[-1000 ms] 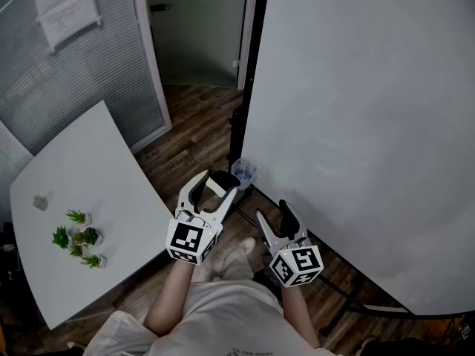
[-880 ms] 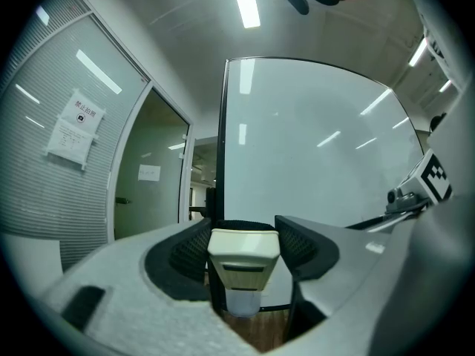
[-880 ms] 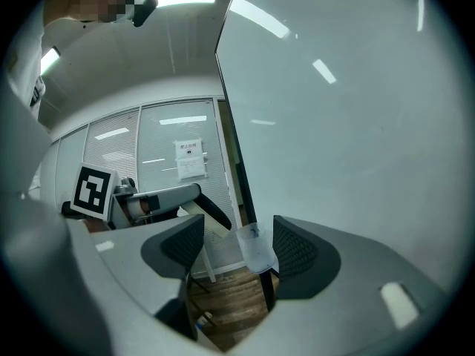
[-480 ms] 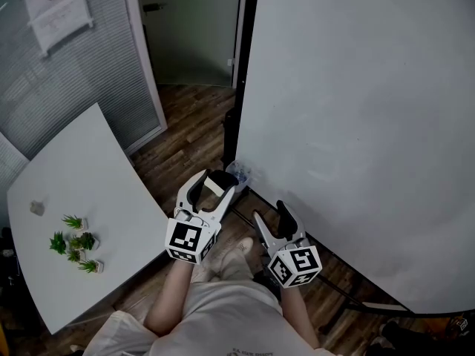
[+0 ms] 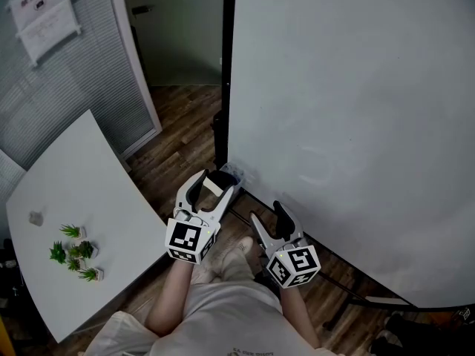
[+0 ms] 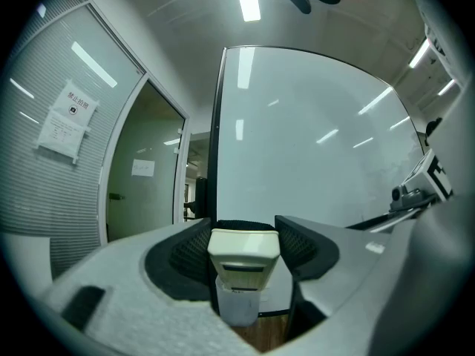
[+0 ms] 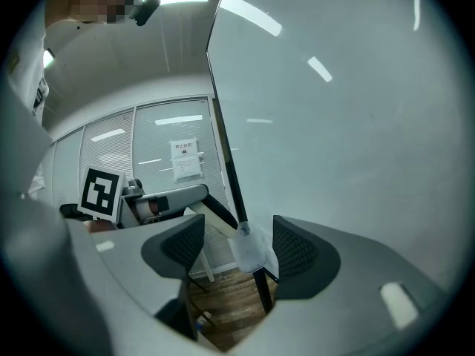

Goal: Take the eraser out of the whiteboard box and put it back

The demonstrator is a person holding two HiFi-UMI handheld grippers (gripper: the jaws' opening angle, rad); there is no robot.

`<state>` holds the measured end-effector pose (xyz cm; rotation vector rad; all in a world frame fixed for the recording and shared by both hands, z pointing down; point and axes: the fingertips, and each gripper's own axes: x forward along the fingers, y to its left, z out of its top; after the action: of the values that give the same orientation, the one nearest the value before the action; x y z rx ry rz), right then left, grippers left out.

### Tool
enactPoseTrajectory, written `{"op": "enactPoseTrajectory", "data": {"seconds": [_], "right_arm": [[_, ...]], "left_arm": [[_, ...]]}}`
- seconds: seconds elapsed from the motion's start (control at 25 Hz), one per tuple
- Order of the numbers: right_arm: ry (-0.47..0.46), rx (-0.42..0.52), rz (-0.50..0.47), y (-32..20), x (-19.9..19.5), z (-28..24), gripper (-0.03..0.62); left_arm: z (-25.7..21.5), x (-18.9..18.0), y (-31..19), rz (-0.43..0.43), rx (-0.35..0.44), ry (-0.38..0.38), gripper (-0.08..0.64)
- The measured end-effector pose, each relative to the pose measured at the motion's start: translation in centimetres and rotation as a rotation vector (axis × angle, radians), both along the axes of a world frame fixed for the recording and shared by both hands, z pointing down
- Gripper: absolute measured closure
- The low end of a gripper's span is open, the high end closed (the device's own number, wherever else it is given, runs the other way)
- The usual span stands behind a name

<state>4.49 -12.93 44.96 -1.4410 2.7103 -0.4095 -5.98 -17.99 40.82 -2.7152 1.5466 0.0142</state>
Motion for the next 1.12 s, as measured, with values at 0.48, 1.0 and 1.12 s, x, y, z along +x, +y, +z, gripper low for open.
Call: {"op": "enactPoseTrajectory", "data": {"seconds": [0.48,1.0,1.12], "right_arm": [[0.009,-0.018,-0.014,-0.9,0.1,0.6,0.308],[0.010,-0.046,-0.034,-1.3,-0.1,1.8,0.308],[0.012,-0.052,-0.040,-1.3,-0.1,2.1,0.308]], "left_arm": [[0.9,0.4,-1.6,0.006,-0.023,0.012,0.293],[2.2,0.5,-2.2,0.005,-0.055,0.015,0.293],[2.5,0.6,-2.4,0.005,-0.065,0.018,0.293]]}}
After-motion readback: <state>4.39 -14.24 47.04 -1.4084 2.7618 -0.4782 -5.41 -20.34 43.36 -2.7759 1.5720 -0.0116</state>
